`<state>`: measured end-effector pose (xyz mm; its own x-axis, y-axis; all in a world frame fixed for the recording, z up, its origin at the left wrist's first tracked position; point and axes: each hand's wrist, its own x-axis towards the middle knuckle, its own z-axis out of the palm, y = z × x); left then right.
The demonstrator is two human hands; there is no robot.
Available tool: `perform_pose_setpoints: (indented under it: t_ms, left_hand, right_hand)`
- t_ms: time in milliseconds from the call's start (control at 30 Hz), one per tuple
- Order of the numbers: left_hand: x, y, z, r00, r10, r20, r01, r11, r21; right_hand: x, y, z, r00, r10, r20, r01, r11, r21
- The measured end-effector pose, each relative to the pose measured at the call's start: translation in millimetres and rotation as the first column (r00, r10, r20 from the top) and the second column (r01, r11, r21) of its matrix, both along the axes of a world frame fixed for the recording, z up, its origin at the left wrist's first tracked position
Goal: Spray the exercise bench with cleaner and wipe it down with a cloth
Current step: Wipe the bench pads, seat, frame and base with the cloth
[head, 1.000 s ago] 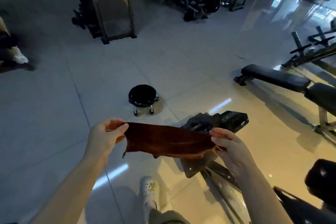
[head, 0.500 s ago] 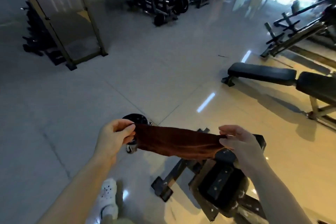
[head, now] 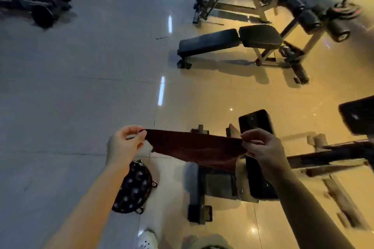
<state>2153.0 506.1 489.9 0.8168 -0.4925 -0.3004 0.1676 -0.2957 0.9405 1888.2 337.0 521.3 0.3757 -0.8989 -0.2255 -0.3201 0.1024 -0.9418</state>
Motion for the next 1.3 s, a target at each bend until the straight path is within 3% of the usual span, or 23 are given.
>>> perform_pose_setpoints:
  t_ms: [100, 267, 400, 567, 633, 733, 833, 967, 1133, 1300]
  left_hand:
    - [14.8, -31.3, -0.3, 0.993, -0.114, -0.003, 0.114, 0.993, -0.001]
    - [21.2, -86.7, -6.2, 0.961, -0.264, -0.085, 0.264, 0.964, -0.012]
    - [23.6, -127.6, 0.3, 0.924, -0.382, -0.033, 0.382, 0.924, 0.019]
    - [35.0, -159.0, 20.3, 0.891, -0.448, 0.075, 0.442, 0.893, 0.086]
    - [41.6, -165.1, 23.7, 0.832, -0.513, 0.209, 0.483, 0.857, 0.177]
    - [42.5, -175.0, 27.6, 0.653, -0.651, 0.387, 0.544, 0.758, 0.360]
    - [41.7, -196.0, 22.3, 0.602, -0.714, 0.357, 0.596, 0.700, 0.394]
    - [28.2, -247.0, 1.4, 0.646, -0.756, 0.102, 0.724, 0.650, 0.231]
    - [28.7, -314.5, -38.2, 0.406, -0.914, 0.029, 0.893, 0.403, 0.202]
    - [52.9, -393.1, -101.5, 0.058, -0.998, 0.006, 0.963, 0.057, 0.263]
  right_hand:
    - [2.0, -0.8, 3.6, 0.990, -0.024, -0.136, -0.003, 0.982, -0.191]
    - [-11.0, -23.8, 0.3, 0.958, -0.124, -0.258, 0.036, 0.945, -0.324]
    - [-17.1, -52.5, -14.8, 0.937, -0.171, -0.304, 0.051, 0.929, -0.366]
    - [-10.4, -89.4, -24.0, 0.949, -0.137, -0.286, 0.045, 0.951, -0.306]
    - [-5.2, -96.6, -26.9, 0.943, -0.138, -0.303, 0.040, 0.951, -0.308]
    - [-2.9, -98.2, -32.0, 0.915, -0.174, -0.363, 0.040, 0.937, -0.348]
    - [-6.8, -94.0, -36.9, 0.856, -0.230, -0.462, 0.018, 0.908, -0.418]
    - [-20.0, -91.0, -37.6, 0.818, -0.344, -0.460, 0.179, 0.914, -0.365]
    - [-24.5, -82.0, -54.6, 0.684, -0.517, -0.515, 0.404, 0.856, -0.322]
    - [14.9, -81.3, -117.7, 0.512, -0.569, -0.643, 0.589, 0.778, -0.219]
